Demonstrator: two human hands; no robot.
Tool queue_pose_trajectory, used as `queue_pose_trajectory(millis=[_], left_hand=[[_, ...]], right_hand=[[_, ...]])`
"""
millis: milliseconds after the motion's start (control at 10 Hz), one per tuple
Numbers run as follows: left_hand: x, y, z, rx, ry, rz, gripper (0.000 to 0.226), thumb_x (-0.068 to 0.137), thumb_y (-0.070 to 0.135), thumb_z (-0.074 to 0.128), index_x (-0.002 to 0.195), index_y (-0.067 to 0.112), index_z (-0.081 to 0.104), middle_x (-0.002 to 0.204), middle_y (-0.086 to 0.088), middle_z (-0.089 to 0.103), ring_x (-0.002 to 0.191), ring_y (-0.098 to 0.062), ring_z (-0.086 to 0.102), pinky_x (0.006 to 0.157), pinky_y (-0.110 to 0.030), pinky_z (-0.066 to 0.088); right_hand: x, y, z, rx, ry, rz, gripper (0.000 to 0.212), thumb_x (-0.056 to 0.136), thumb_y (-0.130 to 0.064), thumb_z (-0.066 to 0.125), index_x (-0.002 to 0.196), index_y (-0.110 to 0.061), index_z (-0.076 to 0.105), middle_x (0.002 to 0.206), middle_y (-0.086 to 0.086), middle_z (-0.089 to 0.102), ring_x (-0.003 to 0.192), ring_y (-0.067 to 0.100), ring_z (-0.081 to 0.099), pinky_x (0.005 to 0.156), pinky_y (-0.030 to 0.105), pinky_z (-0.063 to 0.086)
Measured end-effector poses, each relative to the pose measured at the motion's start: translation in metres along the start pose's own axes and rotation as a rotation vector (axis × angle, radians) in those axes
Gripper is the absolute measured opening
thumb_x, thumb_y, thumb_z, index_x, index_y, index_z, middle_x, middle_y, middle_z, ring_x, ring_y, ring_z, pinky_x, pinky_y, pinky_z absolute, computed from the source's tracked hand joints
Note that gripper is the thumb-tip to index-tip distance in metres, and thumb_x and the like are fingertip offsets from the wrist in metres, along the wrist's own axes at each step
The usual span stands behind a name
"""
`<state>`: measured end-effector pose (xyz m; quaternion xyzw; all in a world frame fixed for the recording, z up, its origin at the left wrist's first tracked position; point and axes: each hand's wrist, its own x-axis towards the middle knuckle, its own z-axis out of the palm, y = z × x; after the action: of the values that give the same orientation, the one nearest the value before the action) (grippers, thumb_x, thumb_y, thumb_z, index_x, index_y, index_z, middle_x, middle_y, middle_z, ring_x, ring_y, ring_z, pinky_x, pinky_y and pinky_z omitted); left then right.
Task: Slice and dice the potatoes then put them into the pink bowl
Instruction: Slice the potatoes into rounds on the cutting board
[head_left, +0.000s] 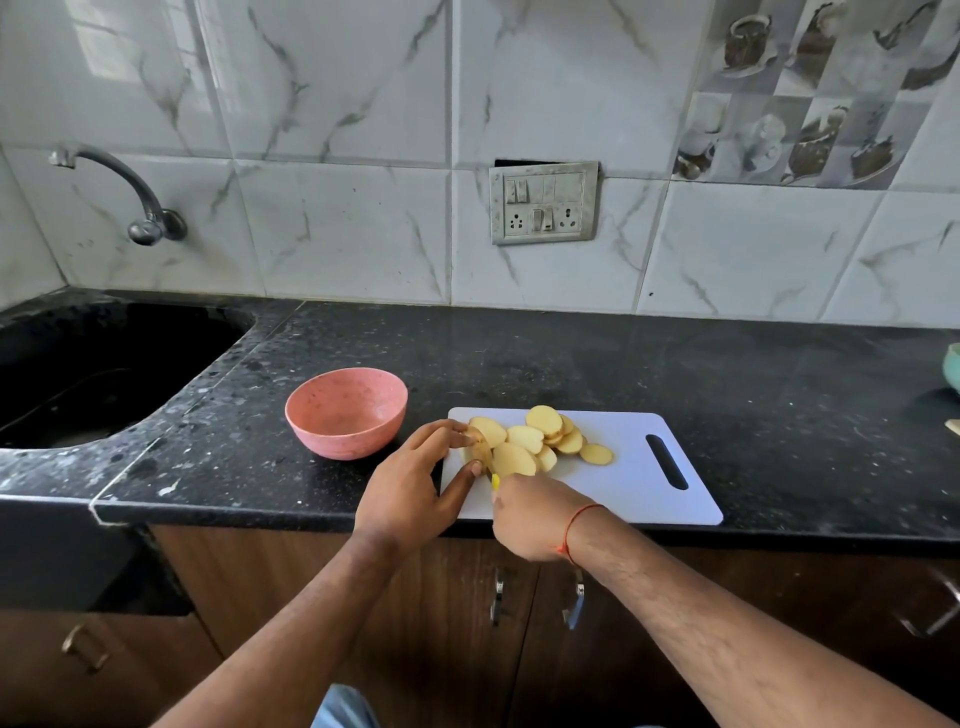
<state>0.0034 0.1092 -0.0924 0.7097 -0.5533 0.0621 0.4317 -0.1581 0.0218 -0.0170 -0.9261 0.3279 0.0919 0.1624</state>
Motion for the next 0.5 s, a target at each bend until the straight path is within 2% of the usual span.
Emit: queue_pose_trajectory(millis=[100, 200, 300, 400, 500], left_hand=[[0.000, -0.001, 0.000, 0.010, 0.004, -0.003, 0.030, 0.099, 0.048, 0.069, 0.126, 0.037, 0.064, 0.143, 0.028, 0.055, 0.118, 0.002, 0.062, 0.090, -0.034, 0.061], [0.000, -0.002, 0.000, 0.011, -0.004, -0.002, 0.030, 0.100, 0.049, 0.069, 0.127, 0.037, 0.064, 0.143, 0.028, 0.055, 0.120, 0.001, 0.062, 0.092, -0.034, 0.061], [0.000, 0.001, -0.001, 0.011, -0.006, -0.019, 0.031, 0.099, 0.049, 0.070, 0.128, 0.038, 0.063, 0.144, 0.028, 0.055, 0.118, 0.000, 0.063, 0.091, -0.034, 0.061], [-0.001, 0.002, -0.001, 0.013, -0.006, -0.019, 0.032, 0.099, 0.048, 0.069, 0.129, 0.038, 0.063, 0.144, 0.028, 0.054, 0.116, 0.000, 0.064, 0.090, -0.034, 0.061], [-0.002, 0.003, -0.002, 0.011, -0.014, -0.033, 0.033, 0.099, 0.048, 0.069, 0.129, 0.039, 0.062, 0.144, 0.030, 0.053, 0.116, 0.001, 0.064, 0.091, -0.033, 0.062]], right_hand=[[-0.001, -0.006, -0.005, -0.044, -0.036, -0.033, 0.025, 0.101, -0.008, 0.052, 0.114, 0.003, 0.070, 0.096, 0.016, 0.067, 0.076, 0.025, 0.060, 0.067, 0.033, 0.051], [-0.007, -0.017, -0.018, -0.086, -0.091, -0.053, 0.019, 0.099, -0.002, 0.057, 0.109, 0.006, 0.071, 0.071, 0.009, 0.057, 0.064, 0.022, 0.057, 0.062, 0.031, 0.046], [-0.007, -0.021, -0.021, -0.241, -0.100, -0.115, 0.022, 0.102, -0.006, 0.054, 0.115, 0.005, 0.068, 0.076, 0.011, 0.062, 0.065, 0.024, 0.061, 0.050, 0.027, 0.038], [-0.016, -0.021, -0.021, -0.288, -0.154, -0.095, 0.017, 0.101, -0.001, 0.056, 0.102, 0.007, 0.070, 0.062, 0.009, 0.053, 0.052, 0.019, 0.050, 0.051, 0.026, 0.040], [-0.016, -0.016, -0.015, -0.239, -0.133, -0.091, 0.030, 0.099, 0.001, 0.056, 0.070, 0.002, 0.063, 0.059, 0.009, 0.051, 0.053, 0.021, 0.051, 0.054, 0.028, 0.045]])
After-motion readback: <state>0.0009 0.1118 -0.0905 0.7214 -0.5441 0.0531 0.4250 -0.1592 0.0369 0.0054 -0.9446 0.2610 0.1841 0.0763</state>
